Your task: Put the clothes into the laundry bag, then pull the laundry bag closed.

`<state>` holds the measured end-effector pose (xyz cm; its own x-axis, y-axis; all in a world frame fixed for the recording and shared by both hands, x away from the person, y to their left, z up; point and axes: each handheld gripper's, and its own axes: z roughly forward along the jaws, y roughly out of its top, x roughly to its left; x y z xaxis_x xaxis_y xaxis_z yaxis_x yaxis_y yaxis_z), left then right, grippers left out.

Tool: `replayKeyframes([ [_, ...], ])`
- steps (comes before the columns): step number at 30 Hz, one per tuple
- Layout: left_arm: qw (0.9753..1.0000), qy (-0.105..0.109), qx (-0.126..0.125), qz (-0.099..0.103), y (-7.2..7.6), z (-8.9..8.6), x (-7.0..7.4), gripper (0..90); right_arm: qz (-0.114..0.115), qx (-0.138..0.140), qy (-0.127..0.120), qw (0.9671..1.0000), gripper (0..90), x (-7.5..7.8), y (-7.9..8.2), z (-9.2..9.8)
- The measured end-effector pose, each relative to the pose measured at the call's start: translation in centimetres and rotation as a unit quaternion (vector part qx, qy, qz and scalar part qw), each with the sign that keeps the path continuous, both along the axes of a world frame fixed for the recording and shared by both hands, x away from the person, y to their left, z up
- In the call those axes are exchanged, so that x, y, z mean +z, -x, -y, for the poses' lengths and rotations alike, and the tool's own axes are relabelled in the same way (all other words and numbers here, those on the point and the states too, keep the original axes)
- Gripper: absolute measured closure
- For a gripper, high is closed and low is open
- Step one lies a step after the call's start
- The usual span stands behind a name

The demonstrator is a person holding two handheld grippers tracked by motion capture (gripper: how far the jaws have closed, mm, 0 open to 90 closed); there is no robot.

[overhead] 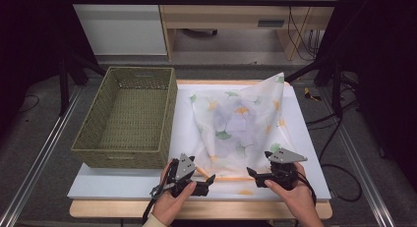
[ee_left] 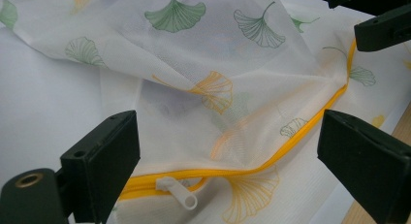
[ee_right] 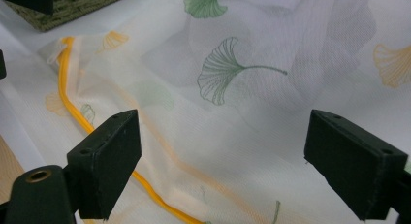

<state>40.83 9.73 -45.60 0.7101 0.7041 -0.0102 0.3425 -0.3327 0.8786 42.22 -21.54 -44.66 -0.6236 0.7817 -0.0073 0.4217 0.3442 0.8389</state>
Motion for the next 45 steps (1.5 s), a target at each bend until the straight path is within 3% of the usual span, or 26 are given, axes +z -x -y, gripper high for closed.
replayKeyframes([
  [5,1.0,0.004,0.002,0.008,0.6,-0.6,0.4,8.1,0.014,0.001,-0.003,0.9999,13.4,0.4,0.2,-0.4],
  [9,0.9999,-0.009,0.001,0.012,1.0,-1.5,0.9,9.1,0.017,0.001,-0.001,0.9999,14.7,0.4,0.3,-0.5],
  [18,0.9999,0.004,0.01,0.002,1.9,-4.1,1.5,11.9,0.01,-0.003,0.002,0.9999,15.2,0.2,0.2,-0.4],
  [22,0.9999,0.009,0.012,0.006,2.1,-4.9,1.7,15.6,0.006,-0.005,0.004,1.0,15.3,0.1,0.1,-0.4],
  [26,0.9994,0.005,0.03,0.014,2.0,-5.6,1.8,26.5,0.003,-0.006,0.004,1.0,15.5,0.0,0.0,-0.3],
  [31,0.9984,-0.009,0.054,0.016,1.8,-6.1,2.0,47.3,0.002,-0.006,0.004,1.0,15.8,-0.1,0.0,-0.4],
  [34,0.9985,-0.017,0.051,0.013,1.7,-6.1,1.8,58.4,0.001,-0.004,0.003,1.0,16.1,0.0,0.1,-0.6],
  [37,0.9982,-0.041,0.044,0.005,1.1,-5.8,1.3,64.8,0.001,0.0,0.008,1.0,16.3,-0.2,0.1,-0.8],
  [41,0.9973,-0.058,0.04,-0.019,0.1,-5.3,0.1,64.1,-0.001,0.003,0.008,1.0,16.4,-0.2,0.1,-1.0],
  [45,0.9966,-0.058,0.045,-0.039,-0.9,-5.1,-0.9,61.3,-0.005,0.005,0.011,0.9999,16.4,-0.3,0.0,-1.1],
])
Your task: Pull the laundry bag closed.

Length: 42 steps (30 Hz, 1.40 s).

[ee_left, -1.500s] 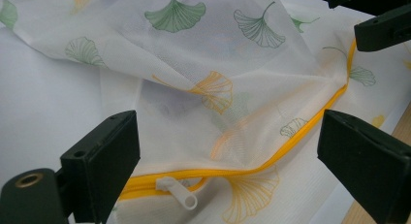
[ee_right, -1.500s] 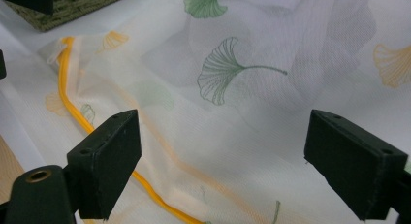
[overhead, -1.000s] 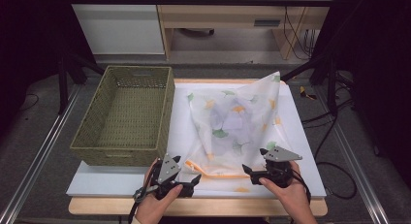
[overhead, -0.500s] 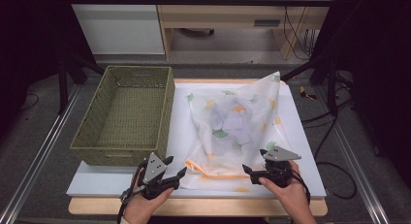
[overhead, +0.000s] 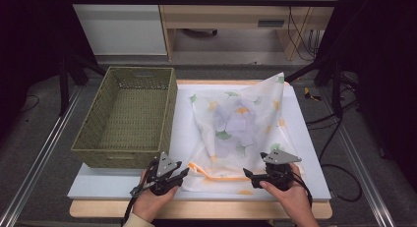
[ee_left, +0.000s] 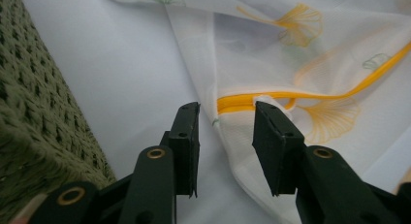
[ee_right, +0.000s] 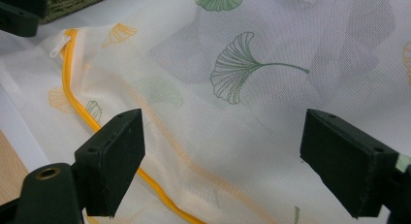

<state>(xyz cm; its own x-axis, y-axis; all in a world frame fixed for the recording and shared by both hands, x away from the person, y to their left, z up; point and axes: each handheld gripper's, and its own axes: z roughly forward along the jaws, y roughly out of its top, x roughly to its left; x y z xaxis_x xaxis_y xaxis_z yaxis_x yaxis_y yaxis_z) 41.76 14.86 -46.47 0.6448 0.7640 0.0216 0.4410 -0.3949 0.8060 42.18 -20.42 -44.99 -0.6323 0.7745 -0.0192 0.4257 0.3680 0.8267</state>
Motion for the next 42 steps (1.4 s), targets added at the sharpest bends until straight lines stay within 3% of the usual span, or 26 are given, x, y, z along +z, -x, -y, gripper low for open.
replayKeyframes([
  [3,1.0,0.005,0.0,-0.002,-0.2,-0.1,-0.1,60.0,-0.002,0.003,0.001,1.0,16.4,-0.1,0.0,-0.1],
  [12,0.9997,-0.01,-0.016,-0.017,-0.5,0.7,-1.1,58.0,-0.005,0.008,0.004,0.9999,16.4,-0.2,0.0,-0.4],
  [19,0.9994,-0.02,-0.022,-0.016,-1.0,1.2,-1.6,54.0,-0.007,0.01,0.004,0.9999,16.4,-0.3,0.0,-0.5],
  [25,0.9994,-0.014,-0.023,-0.021,-1.5,1.3,-2.0,54.7,-0.007,0.012,0.003,0.9999,16.4,-0.3,0.0,-0.6],
  [36,0.9991,-0.004,-0.031,-0.029,-2.1,1.6,-2.3,78.4,-0.004,0.02,-0.001,0.9998,16.9,-0.1,0.1,-1.2],
  [42,0.9995,-0.006,-0.029,-0.015,-1.7,1.8,-1.7,85.8,-0.001,0.041,-0.009,0.9991,26.4,0.7,0.7,-2.8],
])
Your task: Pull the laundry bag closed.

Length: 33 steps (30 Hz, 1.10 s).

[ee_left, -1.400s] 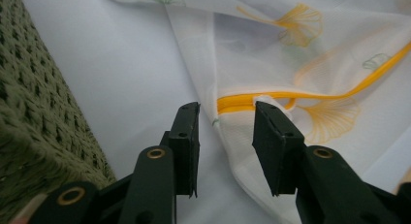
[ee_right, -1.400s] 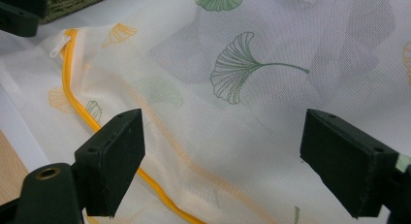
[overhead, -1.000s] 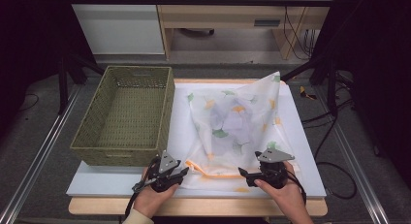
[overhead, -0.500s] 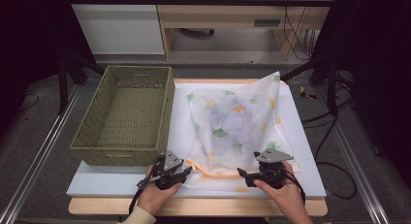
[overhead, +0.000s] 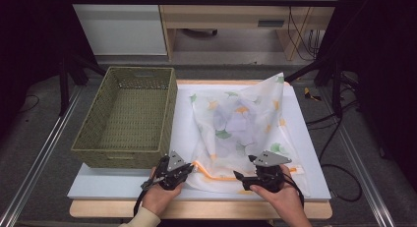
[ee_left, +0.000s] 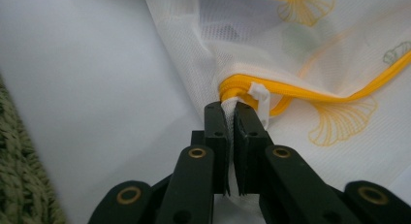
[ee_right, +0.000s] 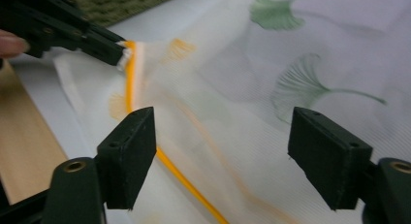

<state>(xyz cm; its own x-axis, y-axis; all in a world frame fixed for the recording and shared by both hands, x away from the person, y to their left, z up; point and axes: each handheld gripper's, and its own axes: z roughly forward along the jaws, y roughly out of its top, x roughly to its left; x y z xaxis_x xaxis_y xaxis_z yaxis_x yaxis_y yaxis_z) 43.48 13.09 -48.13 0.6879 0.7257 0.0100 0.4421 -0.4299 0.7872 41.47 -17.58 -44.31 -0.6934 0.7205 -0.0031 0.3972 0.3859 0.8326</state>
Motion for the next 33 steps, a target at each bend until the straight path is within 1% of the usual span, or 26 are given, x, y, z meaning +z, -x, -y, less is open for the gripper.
replayKeyframes([
  [2,0.9999,0.002,0.004,0.011,0.2,0.0,0.5,86.4,0.005,0.011,-0.005,0.9999,29.9,0.4,0.4,-1.0],
  [4,0.9998,0.005,0.007,0.02,0.4,0.0,1.0,86.6,0.018,0.027,-0.007,0.9994,38.1,1.0,1.0,-2.6],
  [5,0.9996,0.006,0.01,0.025,0.6,0.0,1.3,86.8,0.023,0.04,-0.005,0.9989,40.1,1.3,1.3,-3.4],
  [6,0.9995,0.009,0.012,0.028,0.7,0.0,1.4,87.0,0.025,0.053,0.0,0.9983,44.8,1.5,1.6,-4.4],
  [7,0.9994,0.01,0.014,0.031,0.8,0.0,1.6,87.0,0.028,0.061,0.003,0.9977,49.7,1.5,1.8,-5.0],
  [9,0.9991,0.012,0.017,0.036,1.1,0.1,1.9,87.1,0.025,0.079,0.017,0.9964,55.6,1.5,2.1,-6.5],
  [11,0.9986,0.008,0.017,0.049,1.5,0.2,2.4,87.3,0.025,0.091,0.03,0.9951,64.4,1.4,2.3,-7.7],
  [13,0.9981,0.002,0.015,0.059,1.7,0.3,2.8,87.3,0.021,0.102,0.035,0.9939,69.0,1.4,2.1,-8.7],
  [16,0.9981,0.003,0.014,0.06,1.9,0.4,2.9,87.4,0.012,0.111,0.039,0.993,76.3,1.4,1.5,-10.0],
  [18,0.9982,0.006,0.016,0.057,1.9,0.4,2.8,87.4,0.003,0.116,0.039,0.9924,79.0,1.3,0.9,-10.7],
  [19,0.9982,0.006,0.016,0.057,1.9,0.3,2.9,87.3,-0.002,0.114,0.045,0.9925,79.9,1.2,0.6,-11.0],
  [21,0.9981,0.007,0.014,0.059,2.0,0.3,2.9,87.3,-0.015,0.107,0.048,0.993,80.8,0.7,-0.3,-11.4],
  [23,0.9981,0.007,0.012,0.06,2.0,0.3,2.9,87.3,-0.02,0.102,0.051,0.9932,81.3,0.3,-0.9,-11.4],
  [27,0.9982,0.003,0.008,0.06,1.9,0.3,2.8,87.3,-0.027,0.098,0.047,0.9937,80.0,-0.2,-1.5,-11.2],
  [29,0.9982,0.001,0.006,0.059,1.9,0.3,2.8,87.3,-0.032,0.097,0.039,0.994,79.2,-0.4,-1.8,-11.1],
  [32,0.9982,0.0,0.006,0.059,1.9,0.4,2.7,87.3,-0.039,0.105,0.017,0.9936,79.4,-0.6,-2.2,-11.0],
  [33,0.9982,0.0,0.006,0.059,1.9,0.4,2.7,87.4,-0.04,0.108,0.014,0.9932,80.1,-0.6,-2.4,-11.0],
])
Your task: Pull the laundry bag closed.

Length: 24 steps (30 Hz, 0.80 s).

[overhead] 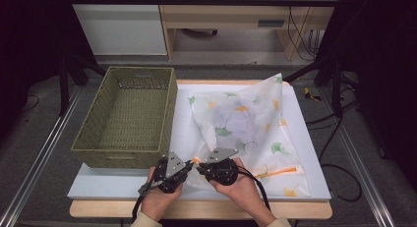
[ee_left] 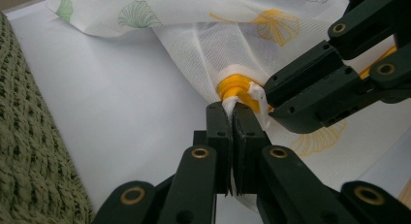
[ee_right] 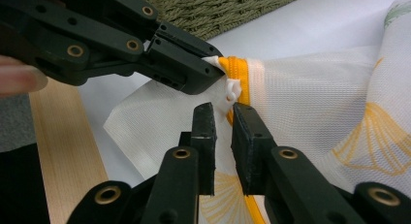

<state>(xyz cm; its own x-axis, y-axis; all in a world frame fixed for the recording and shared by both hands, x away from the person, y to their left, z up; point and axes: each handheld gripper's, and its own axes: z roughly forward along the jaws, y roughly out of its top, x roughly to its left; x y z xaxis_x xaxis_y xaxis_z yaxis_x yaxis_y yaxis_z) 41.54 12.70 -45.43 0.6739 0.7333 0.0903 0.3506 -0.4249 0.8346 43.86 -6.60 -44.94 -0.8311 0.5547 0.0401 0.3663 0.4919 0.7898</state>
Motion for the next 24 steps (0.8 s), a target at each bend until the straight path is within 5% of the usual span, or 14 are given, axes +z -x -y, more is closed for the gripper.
replayKeyframes([
  [7,1.0,-0.001,-0.001,-0.002,0.0,0.0,-0.1,87.4,-0.025,0.004,-0.028,0.9993,80.9,-0.7,-0.8,0.3],
  [24,0.9999,-0.004,-0.006,-0.006,0.0,0.1,-0.2,87.4,-0.048,0.003,-0.047,0.9977,77.3,-1.5,-1.6,0.6],
])
